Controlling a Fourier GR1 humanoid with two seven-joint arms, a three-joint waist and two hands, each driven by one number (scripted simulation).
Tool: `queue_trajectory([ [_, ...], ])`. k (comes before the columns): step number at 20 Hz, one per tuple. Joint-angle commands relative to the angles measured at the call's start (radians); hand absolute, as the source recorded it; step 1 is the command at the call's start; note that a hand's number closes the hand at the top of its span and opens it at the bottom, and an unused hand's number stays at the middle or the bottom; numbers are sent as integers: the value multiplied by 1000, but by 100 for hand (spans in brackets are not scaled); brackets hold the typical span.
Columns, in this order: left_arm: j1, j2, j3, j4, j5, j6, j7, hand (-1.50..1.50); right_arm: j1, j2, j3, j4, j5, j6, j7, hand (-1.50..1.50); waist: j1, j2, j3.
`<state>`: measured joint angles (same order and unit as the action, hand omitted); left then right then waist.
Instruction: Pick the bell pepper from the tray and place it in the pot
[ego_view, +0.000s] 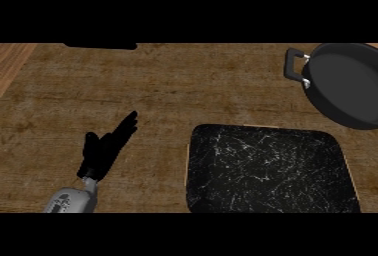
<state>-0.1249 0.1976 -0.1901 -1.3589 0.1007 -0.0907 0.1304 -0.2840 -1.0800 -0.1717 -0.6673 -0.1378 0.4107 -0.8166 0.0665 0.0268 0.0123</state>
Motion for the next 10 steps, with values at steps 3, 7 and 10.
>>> queue_trajectory([
  [3,-15,-8,-15,6,-8,-12,2,0,-128,-63,43,93,81,78,-125,150,23,2,-3],
  [7,3,13,-4,-41,14,-31,36,0,-231,-54,95,129,138,65,-106,150,30,-5,-6],
  [10,-39,-11,-5,9,-19,-1,7,0,-342,-33,162,117,209,31,-43,150,30,-1,-8],
])
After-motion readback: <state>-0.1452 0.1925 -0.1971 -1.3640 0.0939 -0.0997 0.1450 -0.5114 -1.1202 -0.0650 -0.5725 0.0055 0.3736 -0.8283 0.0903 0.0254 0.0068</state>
